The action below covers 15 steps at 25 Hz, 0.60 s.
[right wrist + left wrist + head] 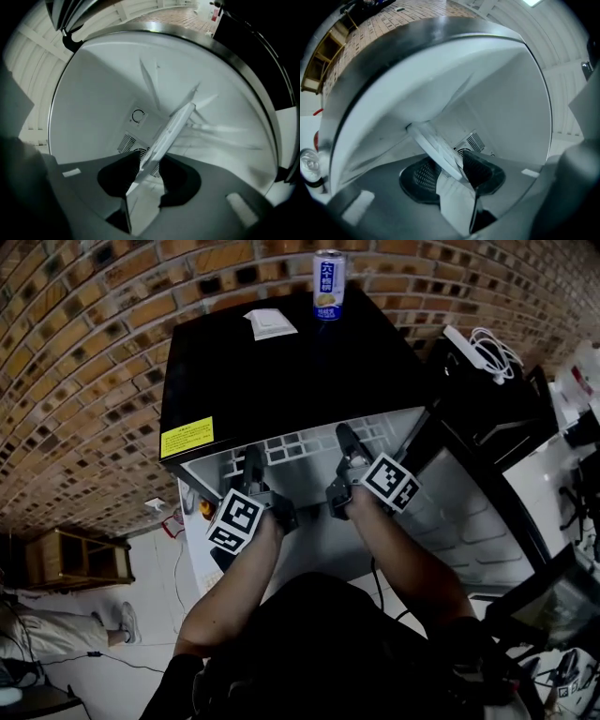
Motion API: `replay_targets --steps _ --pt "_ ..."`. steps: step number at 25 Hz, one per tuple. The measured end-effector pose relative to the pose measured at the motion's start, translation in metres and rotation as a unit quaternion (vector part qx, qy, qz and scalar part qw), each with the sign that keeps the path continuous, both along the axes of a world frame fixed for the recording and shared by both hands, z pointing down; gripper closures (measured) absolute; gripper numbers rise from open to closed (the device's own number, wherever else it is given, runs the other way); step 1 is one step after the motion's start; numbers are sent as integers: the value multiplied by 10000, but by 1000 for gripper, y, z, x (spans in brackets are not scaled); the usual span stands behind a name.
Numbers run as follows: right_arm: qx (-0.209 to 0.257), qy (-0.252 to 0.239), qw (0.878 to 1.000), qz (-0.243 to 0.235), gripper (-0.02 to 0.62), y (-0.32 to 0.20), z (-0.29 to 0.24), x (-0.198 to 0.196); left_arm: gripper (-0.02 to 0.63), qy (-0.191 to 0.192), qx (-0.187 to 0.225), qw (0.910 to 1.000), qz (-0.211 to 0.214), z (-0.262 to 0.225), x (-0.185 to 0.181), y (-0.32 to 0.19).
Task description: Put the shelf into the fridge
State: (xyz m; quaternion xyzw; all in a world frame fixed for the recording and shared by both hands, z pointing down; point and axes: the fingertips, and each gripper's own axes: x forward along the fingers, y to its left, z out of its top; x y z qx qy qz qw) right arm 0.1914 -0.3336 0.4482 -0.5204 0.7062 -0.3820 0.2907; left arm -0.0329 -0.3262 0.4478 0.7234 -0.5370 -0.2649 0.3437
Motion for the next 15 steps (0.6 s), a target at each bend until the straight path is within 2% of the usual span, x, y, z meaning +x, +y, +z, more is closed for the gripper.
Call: replay_targets --steps 3,7,8,11,15 --pt "40 127 9997 -227 459 14 -2 -5 465 -86 131 9998 152 -2 2 15" --pt "11 240 9991 -355 471 36 -2 -10 471 -459 188 9971 572 -3 4 34" --pt "-10 297 9986 -437 487 42 0 -15 482 -626 192 9959 617 -2 1 39" --pt "-45 496 9966 -650 502 59 6 -30 599 -1006 442 9906 812 -8 -2 62" --pt "28 713 9941 -816 539 81 7 -45 606 -1243 972 9785 1326 -21 7 99"
